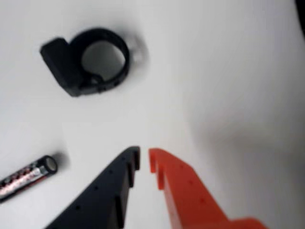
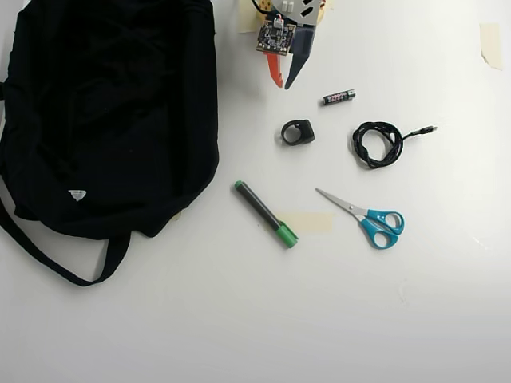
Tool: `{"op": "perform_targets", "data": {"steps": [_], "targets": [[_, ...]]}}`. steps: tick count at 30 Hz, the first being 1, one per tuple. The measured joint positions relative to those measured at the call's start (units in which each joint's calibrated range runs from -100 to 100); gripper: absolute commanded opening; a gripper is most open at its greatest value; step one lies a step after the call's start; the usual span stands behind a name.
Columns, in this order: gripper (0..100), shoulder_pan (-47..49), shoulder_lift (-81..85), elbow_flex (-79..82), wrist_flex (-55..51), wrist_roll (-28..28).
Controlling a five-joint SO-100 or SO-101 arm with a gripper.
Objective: Put the green marker into the black bag
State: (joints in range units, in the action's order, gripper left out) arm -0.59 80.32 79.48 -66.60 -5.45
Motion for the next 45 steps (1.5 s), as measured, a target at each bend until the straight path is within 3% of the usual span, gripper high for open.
{"op": "perform_targets", "data": {"steps": [11, 45], "targets": [[2, 2.3, -7.1, -4.8, 5.4, 0.0], [2, 4.0, -34.2, -32.9, 8.8, 0.0]]}}
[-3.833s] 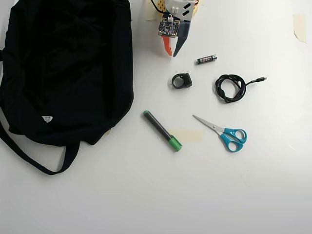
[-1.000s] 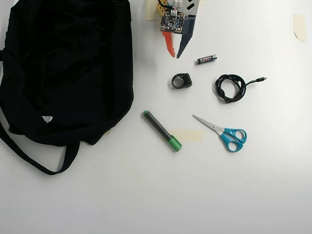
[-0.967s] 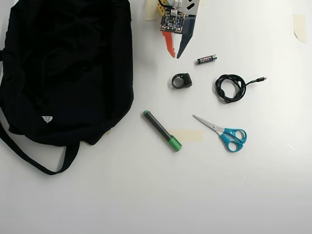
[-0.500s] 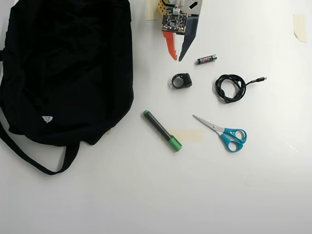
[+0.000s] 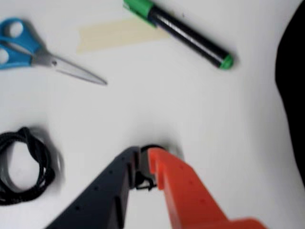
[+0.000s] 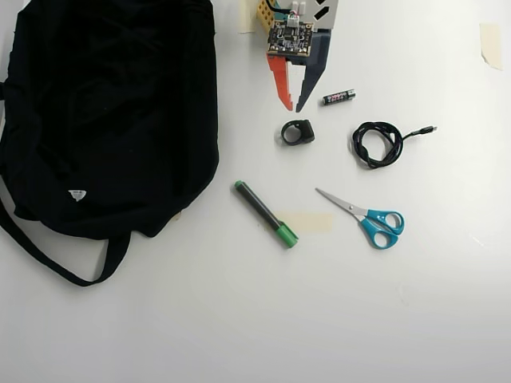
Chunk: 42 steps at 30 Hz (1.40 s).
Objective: Put the green marker into the black bag
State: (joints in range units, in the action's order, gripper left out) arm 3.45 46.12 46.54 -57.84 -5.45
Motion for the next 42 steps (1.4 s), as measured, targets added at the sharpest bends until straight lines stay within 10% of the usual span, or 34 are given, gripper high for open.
{"op": "perform_targets", "data": {"steps": [42], "targets": [[2, 1.2, -29.7, -30.3, 13.7, 0.0]]}}
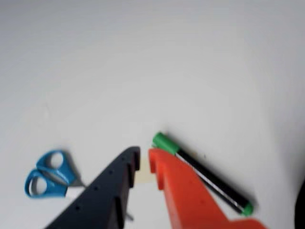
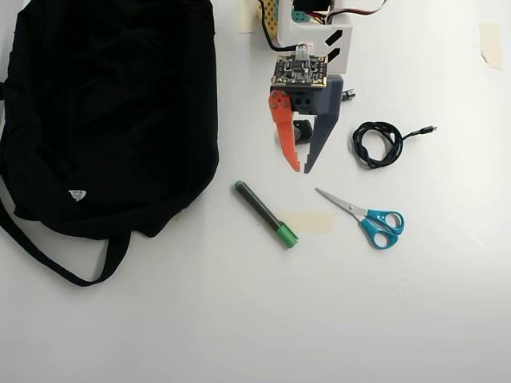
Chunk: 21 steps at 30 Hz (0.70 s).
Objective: Put the green marker into the black bag
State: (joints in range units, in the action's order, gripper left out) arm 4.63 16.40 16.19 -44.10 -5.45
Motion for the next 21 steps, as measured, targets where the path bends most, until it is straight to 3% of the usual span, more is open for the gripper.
{"op": "perform_targets", "data": {"steps": [8, 21], "targets": [[2, 0.0, -3.3, -1.1, 5.9, 0.0], [2, 0.0, -12.8, -13.2, 6.5, 0.0]]}}
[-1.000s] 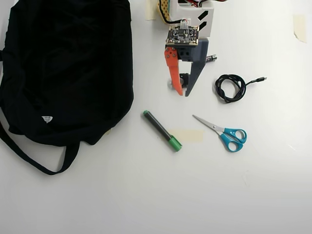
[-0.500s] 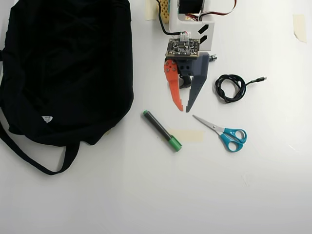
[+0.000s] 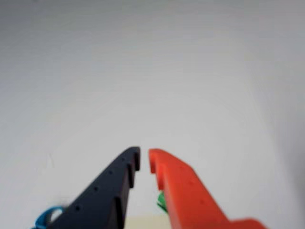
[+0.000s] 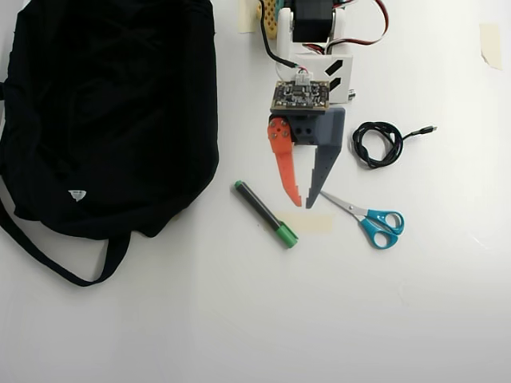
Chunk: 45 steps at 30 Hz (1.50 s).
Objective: Put the green marker into the black bag
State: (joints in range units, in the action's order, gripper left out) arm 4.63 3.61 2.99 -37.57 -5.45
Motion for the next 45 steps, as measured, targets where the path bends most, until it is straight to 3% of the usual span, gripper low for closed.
{"op": "perform_targets", "data": {"steps": [24, 45], "targets": [[2, -0.3, -7.5, -0.9, 20.4, 0.3], [2, -0.7, -13.9, -9.0, 25.3, 0.3]]}}
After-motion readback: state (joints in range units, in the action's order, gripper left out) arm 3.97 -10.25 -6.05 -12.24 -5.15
